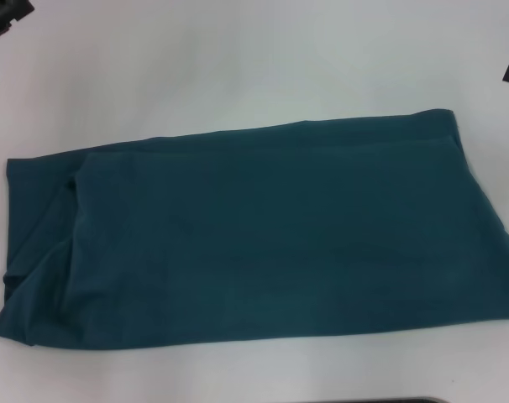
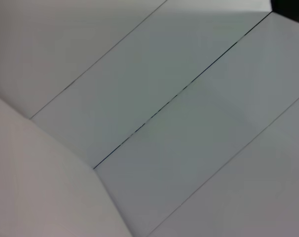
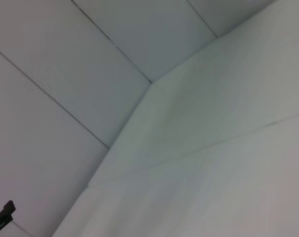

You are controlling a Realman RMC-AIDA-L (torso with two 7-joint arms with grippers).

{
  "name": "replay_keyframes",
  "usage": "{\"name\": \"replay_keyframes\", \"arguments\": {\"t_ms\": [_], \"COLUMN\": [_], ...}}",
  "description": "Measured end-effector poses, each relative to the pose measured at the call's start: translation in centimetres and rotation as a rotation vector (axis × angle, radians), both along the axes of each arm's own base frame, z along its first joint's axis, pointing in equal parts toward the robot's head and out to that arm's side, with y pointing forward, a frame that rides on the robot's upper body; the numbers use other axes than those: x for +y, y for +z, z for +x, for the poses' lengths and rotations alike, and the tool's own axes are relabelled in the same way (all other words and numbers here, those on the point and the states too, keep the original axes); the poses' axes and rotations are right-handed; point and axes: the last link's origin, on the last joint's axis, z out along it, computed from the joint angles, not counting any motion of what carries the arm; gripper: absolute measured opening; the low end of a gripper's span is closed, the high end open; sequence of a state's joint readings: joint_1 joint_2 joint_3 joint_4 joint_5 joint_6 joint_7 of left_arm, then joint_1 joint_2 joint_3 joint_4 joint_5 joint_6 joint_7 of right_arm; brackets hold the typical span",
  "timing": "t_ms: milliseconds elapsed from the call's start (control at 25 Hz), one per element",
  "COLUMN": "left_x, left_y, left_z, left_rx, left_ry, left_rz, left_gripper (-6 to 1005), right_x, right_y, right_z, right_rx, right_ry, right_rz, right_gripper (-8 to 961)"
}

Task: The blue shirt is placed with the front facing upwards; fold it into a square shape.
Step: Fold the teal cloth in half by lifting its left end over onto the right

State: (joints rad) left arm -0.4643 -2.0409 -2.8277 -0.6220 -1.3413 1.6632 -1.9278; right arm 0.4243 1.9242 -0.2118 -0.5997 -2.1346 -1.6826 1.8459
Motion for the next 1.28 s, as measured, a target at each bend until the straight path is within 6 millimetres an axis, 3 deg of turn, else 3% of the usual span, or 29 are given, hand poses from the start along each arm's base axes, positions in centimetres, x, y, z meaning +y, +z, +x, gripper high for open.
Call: {"name": "replay_keyframes", "arguments": {"t_ms": [240,440,840,1120,1280], "left_x": [-0.1,-0.4,-1.3,-3.0,-4.0], "left_y": [-0.4,-0.9,-1.9,-1.5,-0.8], "left_z": [0.2,0.2,0.4,-2.0,-3.3], "left_rx": [-0.004,-0.002,0.126,0.358,0.385], "left_ry": [-0.008,-0.010,-0.100,-0.062,-0.022], "left_rz": [-0.007,-0.030,-0.078,-0.221,-0.291], "left_gripper": [823,835,830,827,827], "right_x": [-0.1,-0.4,-0.5,-0.4,-0.1], "right_y": [-0.5,-1.0,-2.7,-3.5,-3.9], "right_z": [-0.4,-0.5,-0.7,-1.1,-1.5], "right_rx": [0.007,0.006,-0.066,-0.063,-0.049], "right_ry": [0.038,0.054,0.092,0.100,0.098], "right_rz": [0.018,0.013,-0.063,-0.092,-0.101], "right_gripper": [714,874,918,914,914]}}
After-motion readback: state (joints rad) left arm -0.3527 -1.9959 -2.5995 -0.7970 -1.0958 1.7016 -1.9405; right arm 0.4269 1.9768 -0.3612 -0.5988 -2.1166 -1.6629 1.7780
